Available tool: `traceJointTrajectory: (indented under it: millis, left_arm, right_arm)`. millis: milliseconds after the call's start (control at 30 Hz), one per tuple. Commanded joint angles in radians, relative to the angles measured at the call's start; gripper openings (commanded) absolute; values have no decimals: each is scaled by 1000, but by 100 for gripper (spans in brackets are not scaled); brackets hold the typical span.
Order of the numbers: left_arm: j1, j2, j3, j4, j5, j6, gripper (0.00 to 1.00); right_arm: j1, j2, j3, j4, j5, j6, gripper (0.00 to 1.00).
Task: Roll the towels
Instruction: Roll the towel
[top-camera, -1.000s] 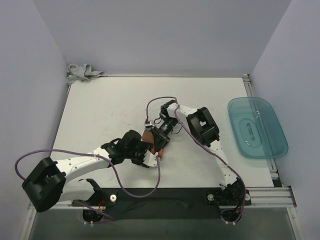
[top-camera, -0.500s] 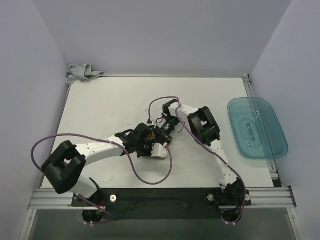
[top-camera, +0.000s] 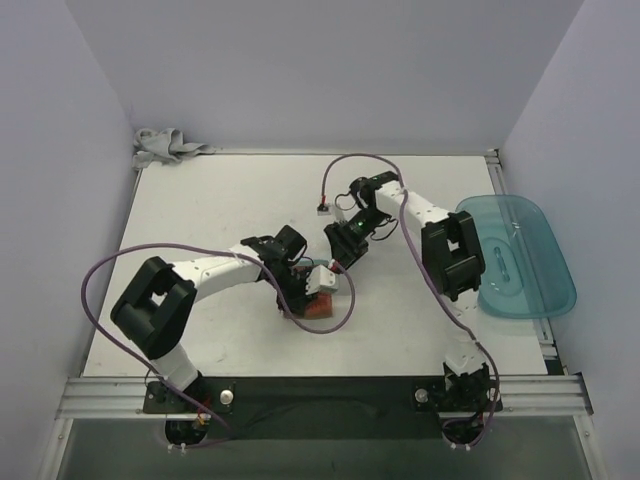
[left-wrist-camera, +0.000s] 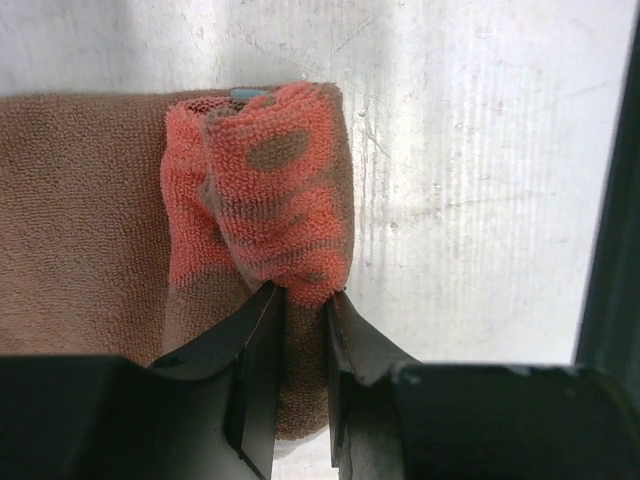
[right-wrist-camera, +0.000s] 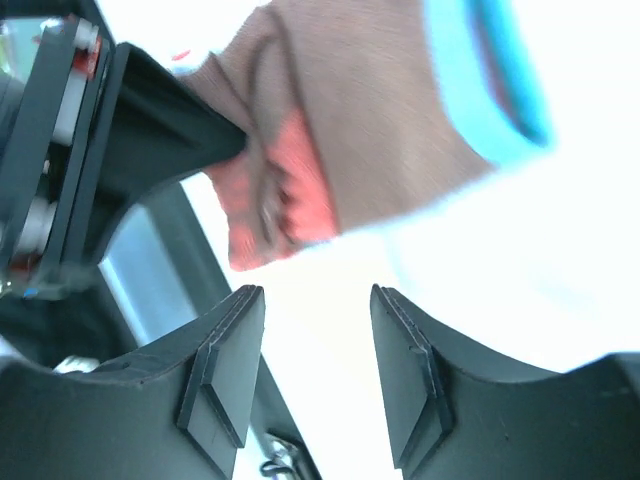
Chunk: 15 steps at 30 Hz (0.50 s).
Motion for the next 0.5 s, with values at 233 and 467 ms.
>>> traceJointTrajectory:
  millis: [233,467]
  left_arm:
    - [218,323,194,-454,207,72,14]
    - [274,557,416,-567,222,82,18]
  right_arm:
    - [-122,-454,-218,137,149,74,50]
    - [15,-785,-414,256,309,77,69]
